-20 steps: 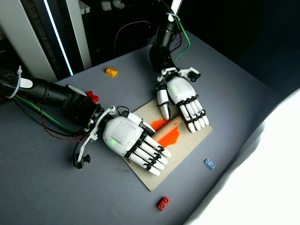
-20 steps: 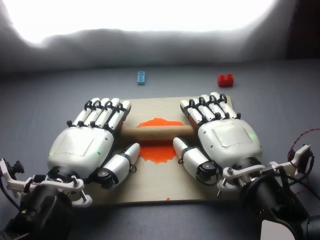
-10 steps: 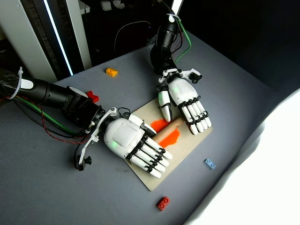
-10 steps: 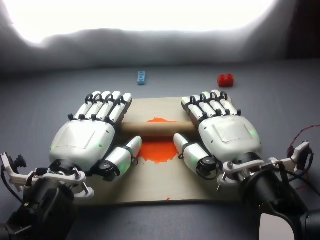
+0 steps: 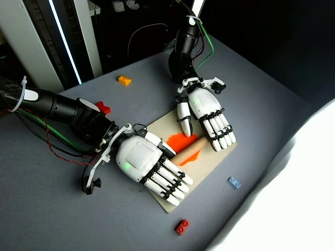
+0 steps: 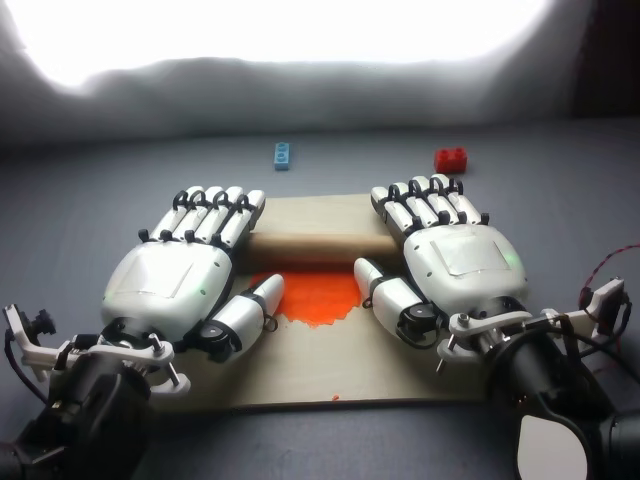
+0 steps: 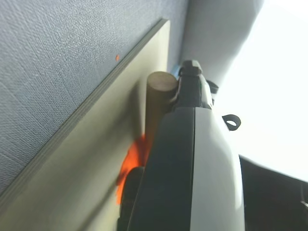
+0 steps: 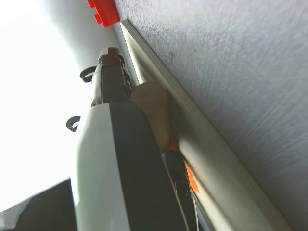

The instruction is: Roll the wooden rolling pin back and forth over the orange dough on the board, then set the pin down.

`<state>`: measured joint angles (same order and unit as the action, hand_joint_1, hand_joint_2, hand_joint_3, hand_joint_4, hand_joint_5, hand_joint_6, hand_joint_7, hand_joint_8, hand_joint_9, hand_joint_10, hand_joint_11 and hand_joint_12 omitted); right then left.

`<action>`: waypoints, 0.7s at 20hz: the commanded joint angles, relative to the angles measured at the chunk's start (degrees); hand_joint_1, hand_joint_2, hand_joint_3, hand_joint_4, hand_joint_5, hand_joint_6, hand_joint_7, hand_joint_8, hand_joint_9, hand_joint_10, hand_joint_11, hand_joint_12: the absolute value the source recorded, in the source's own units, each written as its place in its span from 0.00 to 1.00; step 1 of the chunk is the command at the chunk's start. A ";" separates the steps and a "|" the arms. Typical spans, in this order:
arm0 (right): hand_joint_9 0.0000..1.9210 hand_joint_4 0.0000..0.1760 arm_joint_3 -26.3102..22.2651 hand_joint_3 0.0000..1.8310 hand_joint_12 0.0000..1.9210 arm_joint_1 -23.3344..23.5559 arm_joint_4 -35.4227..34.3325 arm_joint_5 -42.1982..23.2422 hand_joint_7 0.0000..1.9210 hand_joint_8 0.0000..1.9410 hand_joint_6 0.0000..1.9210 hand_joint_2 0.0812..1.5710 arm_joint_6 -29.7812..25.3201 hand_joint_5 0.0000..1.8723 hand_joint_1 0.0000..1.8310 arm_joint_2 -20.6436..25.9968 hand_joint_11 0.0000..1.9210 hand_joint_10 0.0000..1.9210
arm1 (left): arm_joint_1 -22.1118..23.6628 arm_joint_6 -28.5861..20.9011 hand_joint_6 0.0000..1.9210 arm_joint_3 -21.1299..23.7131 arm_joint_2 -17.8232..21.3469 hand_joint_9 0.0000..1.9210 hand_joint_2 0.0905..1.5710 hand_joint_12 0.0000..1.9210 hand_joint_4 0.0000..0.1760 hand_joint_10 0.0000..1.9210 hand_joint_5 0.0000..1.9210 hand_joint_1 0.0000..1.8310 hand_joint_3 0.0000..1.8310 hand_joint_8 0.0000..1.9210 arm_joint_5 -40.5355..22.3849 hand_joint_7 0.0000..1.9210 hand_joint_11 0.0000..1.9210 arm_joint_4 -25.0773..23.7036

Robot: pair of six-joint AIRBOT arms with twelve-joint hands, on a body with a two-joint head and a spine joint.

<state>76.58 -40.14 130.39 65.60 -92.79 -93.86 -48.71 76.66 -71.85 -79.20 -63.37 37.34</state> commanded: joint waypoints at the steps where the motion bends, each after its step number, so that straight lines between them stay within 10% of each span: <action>1: 0.04 0.00 0.53 0.00 0.00 0.88 3.07 4.92 0.07 0.01 0.01 0.98 -0.01 0.09 0.00 0.03 0.00 0.01 | 0.60 -0.05 0.00 -0.60 -0.14 0.00 0.97 0.00 0.00 0.00 0.00 0.00 0.00 0.00 -5.23 0.00 0.00 -2.14; 14: 0.03 0.00 2.02 0.00 0.00 1.64 2.88 3.40 0.06 0.00 0.00 0.98 -0.85 0.09 0.00 -0.34 0.00 0.00 | 2.40 -2.92 0.00 -4.79 -1.39 0.00 0.97 0.00 0.00 0.00 0.00 0.00 0.00 0.00 -3.39 0.00 0.00 -2.21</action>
<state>78.43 -39.09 129.69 64.18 -93.23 -94.30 -46.65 73.80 -76.31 -80.58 -60.18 37.08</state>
